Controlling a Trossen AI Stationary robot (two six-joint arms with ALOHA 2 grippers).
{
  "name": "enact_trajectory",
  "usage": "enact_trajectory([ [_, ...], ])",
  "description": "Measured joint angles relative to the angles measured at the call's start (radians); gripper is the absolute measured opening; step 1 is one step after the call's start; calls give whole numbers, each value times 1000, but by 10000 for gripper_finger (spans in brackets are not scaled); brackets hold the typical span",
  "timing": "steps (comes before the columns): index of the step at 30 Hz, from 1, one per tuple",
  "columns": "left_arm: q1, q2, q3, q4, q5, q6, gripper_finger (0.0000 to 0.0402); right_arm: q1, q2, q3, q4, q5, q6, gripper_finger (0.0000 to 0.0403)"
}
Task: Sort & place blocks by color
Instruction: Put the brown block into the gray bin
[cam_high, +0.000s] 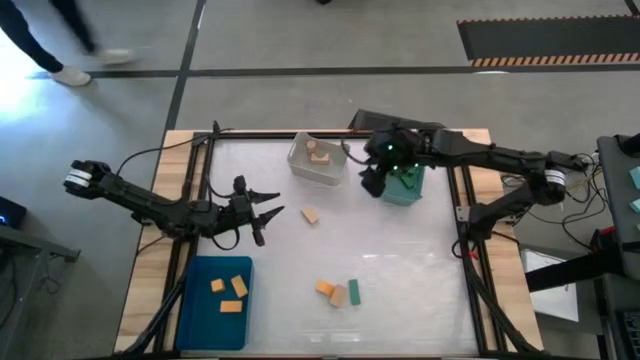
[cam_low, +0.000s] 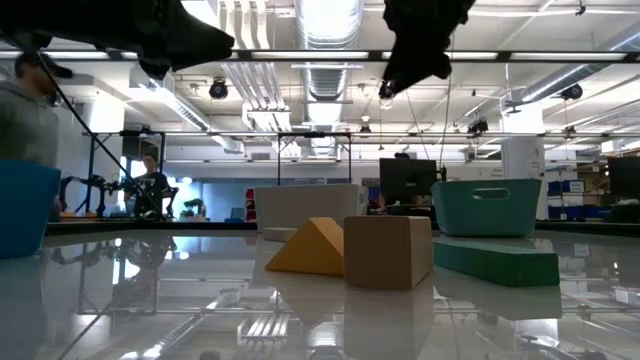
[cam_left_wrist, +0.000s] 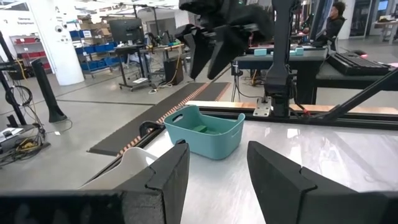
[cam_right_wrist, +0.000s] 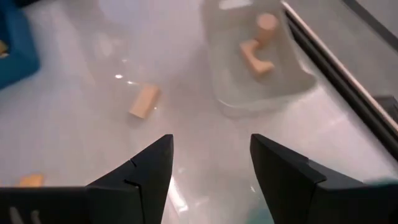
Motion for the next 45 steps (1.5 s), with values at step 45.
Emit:
enact_trajectory([
  [45,-1,-24,-7,-2,4,-221,148,347,661,1,665,370,227,205],
])
